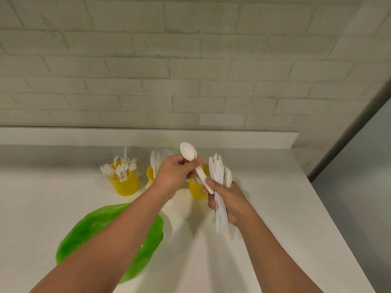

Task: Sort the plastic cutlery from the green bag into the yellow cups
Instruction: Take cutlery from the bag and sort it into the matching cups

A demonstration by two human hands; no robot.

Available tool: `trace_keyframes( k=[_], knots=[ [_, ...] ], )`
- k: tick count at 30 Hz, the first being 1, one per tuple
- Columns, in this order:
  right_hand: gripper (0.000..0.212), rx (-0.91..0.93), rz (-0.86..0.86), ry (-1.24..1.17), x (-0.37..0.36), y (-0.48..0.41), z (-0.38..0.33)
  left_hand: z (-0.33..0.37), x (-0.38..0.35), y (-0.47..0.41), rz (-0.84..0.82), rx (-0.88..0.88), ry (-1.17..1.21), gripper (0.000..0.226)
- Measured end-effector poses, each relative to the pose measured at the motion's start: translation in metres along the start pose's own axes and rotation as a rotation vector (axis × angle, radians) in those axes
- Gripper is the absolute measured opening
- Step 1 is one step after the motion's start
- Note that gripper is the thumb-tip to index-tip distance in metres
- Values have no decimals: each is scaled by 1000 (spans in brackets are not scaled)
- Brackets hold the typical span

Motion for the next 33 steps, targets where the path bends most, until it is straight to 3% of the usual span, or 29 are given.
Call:
trace_keyframes(
  k=[5, 10, 20, 23, 26, 30, 33],
  knots=[
    [14, 42, 138, -10, 22, -2, -12, 26, 10, -41, 84, -246, -218, 38],
    [13, 72, 283, -34, 31, -11, -27, 39, 4, -68, 162, -426, -545, 29],
    [14, 101, 345, -132, 28, -28, -23, -27, -26, -81, -218, -440, -962, 47],
    [14, 104, 338, -123, 26, -29, -23, -40, -28, -80, -257, -609, -1334, 42],
    [16, 101, 302, -106, 25, -29, -23, -51, -26, -78, -242, -789, -1513, 36],
    [22, 90, 241, -85, 17, -24, -22, -50, -26, -72, -331, -728, -1629, 58],
    [26, 103, 240, -42, 11, -19, -22, -15, -34, -62, -232, -599, -1416, 67]
  ],
)
Point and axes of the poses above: each hand's wrist, its own y-axis away from the middle knuckle, its own x-axis out of the back of the hand, z = x × y, the point moved 2 cm from there along -y, towards the middle knuckle, and after that the axes turned 10 degrees about -x, right-handed, at the moved point
